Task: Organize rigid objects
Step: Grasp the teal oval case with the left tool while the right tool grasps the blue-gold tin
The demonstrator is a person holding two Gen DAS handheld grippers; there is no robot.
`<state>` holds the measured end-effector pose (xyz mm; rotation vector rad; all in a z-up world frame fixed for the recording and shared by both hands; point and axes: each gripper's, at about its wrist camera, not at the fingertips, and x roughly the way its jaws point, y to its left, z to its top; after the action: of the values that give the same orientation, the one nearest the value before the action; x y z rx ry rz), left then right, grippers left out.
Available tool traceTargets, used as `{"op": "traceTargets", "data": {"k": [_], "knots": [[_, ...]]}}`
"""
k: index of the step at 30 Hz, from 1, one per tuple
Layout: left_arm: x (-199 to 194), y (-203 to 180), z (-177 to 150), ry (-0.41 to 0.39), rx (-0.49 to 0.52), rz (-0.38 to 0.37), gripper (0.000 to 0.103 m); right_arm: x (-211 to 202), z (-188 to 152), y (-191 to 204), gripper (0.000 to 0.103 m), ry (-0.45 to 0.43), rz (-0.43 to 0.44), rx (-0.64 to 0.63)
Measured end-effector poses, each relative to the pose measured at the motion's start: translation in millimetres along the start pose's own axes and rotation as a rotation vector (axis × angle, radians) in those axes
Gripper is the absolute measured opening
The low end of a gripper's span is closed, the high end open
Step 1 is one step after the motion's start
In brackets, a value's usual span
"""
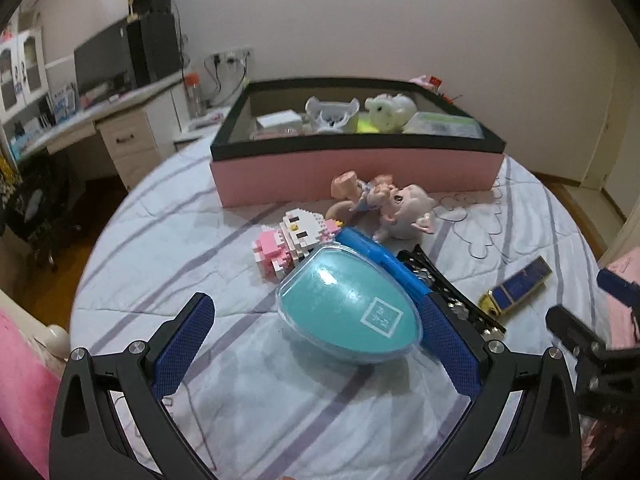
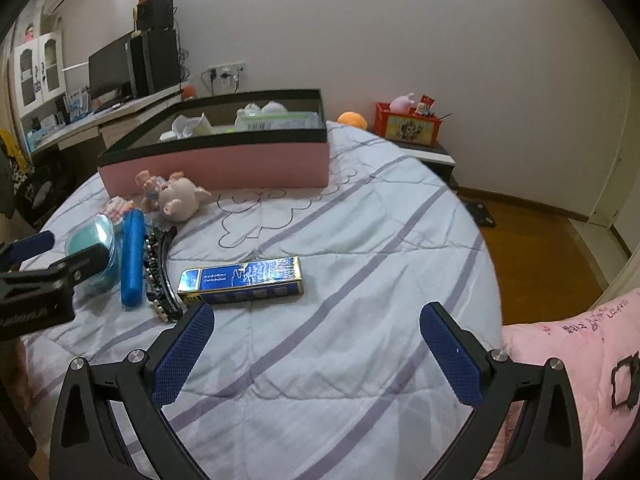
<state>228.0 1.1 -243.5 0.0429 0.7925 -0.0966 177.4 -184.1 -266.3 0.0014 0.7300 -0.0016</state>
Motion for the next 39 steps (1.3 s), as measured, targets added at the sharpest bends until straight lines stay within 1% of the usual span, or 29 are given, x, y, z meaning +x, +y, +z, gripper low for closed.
{"op": "traceTargets", "data": {"k": [2, 5, 7, 13, 16, 18, 19, 21, 22, 25, 27, 28, 29, 30, 31, 32, 33, 34, 39], "knots": [[3, 1, 1, 0.009, 0.003, -0.005, 0.103, 4, 1, 3, 0.103, 0.012, 0.013, -0.011], [4, 7, -2, 0.021, 0.002, -0.042, 0.103, 9, 4, 11, 0.103, 0.027, 0.044, -0.042], [2, 13, -6, 0.029, 0.004, -0.050, 0.103, 14, 6, 16, 0.103, 0.039, 0.049, -0.059], [-4, 34, -15, 0.043, 0.005, -0.023, 0.103, 27, 13, 31, 0.103, 0.067, 0.068, -0.092], [0, 40, -15, 0.056, -0.022, -0.027, 0.103, 34, 18, 32, 0.103, 0.084, 0.086, -0.072], [2, 39, -14, 0.062, -0.022, -0.026, 0.103, 39, 21, 29, 0.103, 0.103, 0.108, -0.054], [2, 38, -13, 0.061, -0.018, -0.023, 0.103, 40, 21, 28, 0.103, 0.104, 0.107, -0.050], [4, 35, -10, 0.060, -0.018, -0.035, 0.103, 44, 21, 25, 0.103, 0.124, 0.075, -0.054], [4, 34, -9, 0.057, -0.022, -0.041, 0.103, 46, 21, 24, 0.103, 0.133, 0.076, -0.050], [13, 32, -5, 0.076, -0.021, -0.009, 0.103, 48, 23, 25, 0.103, 0.142, 0.076, -0.064], [18, 31, -2, 0.085, -0.022, -0.007, 0.102, 49, 25, 28, 0.103, 0.146, 0.067, -0.080], [21, 31, -2, 0.092, -0.023, -0.008, 0.096, 50, 26, 28, 0.103, 0.148, 0.068, -0.083], [23, 31, -2, 0.094, -0.021, -0.014, 0.086, 50, 26, 28, 0.103, 0.145, 0.070, -0.082], [23, 30, -1, 0.097, -0.014, -0.019, 0.082, 50, 28, 26, 0.102, 0.143, 0.075, -0.080], [20, 28, -1, 0.084, -0.004, -0.022, 0.071, 50, 28, 26, 0.100, 0.141, 0.080, -0.078], [19, 27, -1, 0.082, 0.006, -0.036, 0.058, 49, 28, 25, 0.094, 0.133, 0.086, -0.076], [18, 26, -1, 0.081, 0.014, -0.036, 0.058, 47, 28, 24, 0.087, 0.125, 0.081, -0.071], [18, 25, -1, 0.079, 0.019, -0.034, 0.058, 47, 28, 23, 0.084, 0.119, 0.082, -0.067], [14, 27, -2, 0.073, 0.015, -0.044, 0.058, 43, 28, 21, 0.084, 0.093, 0.085, -0.055]]}}
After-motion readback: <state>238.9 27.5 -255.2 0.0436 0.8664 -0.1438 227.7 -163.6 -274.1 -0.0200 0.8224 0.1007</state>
